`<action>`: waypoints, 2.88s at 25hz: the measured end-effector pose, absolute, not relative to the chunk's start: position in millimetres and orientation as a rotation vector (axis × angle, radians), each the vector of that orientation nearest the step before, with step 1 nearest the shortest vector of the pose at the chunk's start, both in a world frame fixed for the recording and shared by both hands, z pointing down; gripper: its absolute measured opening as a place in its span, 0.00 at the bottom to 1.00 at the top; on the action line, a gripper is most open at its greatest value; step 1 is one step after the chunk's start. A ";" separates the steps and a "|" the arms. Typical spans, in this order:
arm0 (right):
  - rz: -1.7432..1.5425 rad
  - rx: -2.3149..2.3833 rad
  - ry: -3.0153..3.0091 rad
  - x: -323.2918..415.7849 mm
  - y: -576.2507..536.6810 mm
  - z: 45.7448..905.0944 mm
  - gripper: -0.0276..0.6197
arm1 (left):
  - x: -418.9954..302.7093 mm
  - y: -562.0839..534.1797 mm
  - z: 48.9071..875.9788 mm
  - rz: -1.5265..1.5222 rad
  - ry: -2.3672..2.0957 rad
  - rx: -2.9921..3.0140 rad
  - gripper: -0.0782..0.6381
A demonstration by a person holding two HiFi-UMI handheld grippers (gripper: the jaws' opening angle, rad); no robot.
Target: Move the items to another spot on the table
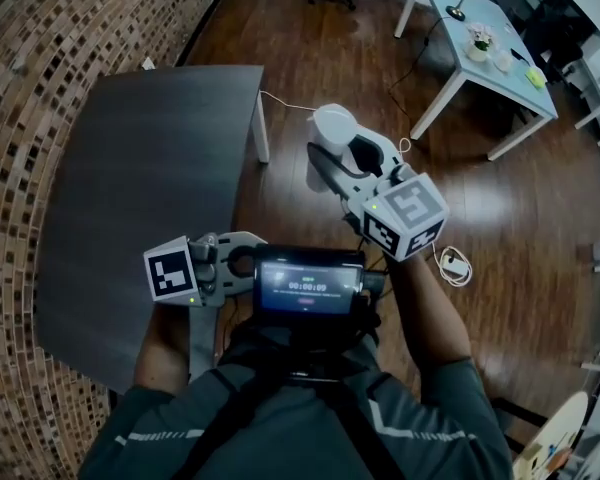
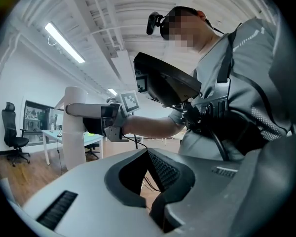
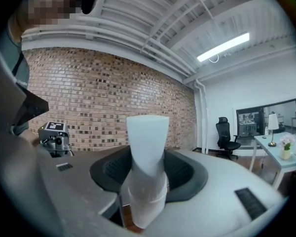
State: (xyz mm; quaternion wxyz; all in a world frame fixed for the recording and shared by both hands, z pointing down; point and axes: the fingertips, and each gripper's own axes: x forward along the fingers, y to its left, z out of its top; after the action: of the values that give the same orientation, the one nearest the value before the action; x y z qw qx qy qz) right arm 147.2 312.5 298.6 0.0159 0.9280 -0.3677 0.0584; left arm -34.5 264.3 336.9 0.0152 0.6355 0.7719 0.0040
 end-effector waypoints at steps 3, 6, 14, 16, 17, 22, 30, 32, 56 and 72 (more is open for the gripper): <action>0.180 2.871 -1.176 170.8 316.9 293.3 0.36 | -10.6 271.9 335.0 0.034 2.370 1.999 0.11; 0.181 2.840 -1.231 197.0 328.1 294.6 0.35 | 13.0 288.4 338.5 0.066 2.351 2.017 0.11; 0.128 2.734 -1.437 273.4 353.2 287.1 0.36 | 86.9 331.3 344.6 0.089 2.259 2.128 0.11; 0.112 2.704 -1.489 292.7 359.3 284.7 0.36 | 109.3 344.3 339.9 0.089 2.233 2.166 0.11; 0.105 2.689 -1.514 302.3 362.2 283.6 0.35 | 120.8 349.9 336.3 0.078 2.214 2.191 0.11; 0.080 2.625 -1.621 348.2 373.4 281.2 0.36 | 158.3 377.2 330.7 0.086 2.120 2.291 0.11; 0.112 2.560 -1.729 401.4 367.6 288.6 0.35 | 214.1 387.5 327.7 0.062 1.958 2.468 0.11; 0.113 2.556 -1.756 412.5 359.7 287.8 0.35 | 234.2 371.8 328.8 0.052 1.820 2.603 0.11; 0.136 2.393 -1.946 536.3 152.9 287.8 0.35 | 374.1 31.2 224.0 -0.650 -0.230 3.255 0.11; 0.202 2.147 -2.192 559.3 36.7 307.1 0.35 | 385.7 -48.7 246.7 -0.460 -0.636 3.187 0.11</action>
State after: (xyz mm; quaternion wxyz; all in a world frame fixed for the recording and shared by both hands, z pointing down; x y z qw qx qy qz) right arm 559.3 36.7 307.1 0.0335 0.6978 -0.7125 0.0658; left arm 385.7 -48.7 246.7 -0.0702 0.9685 -0.1934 -0.1399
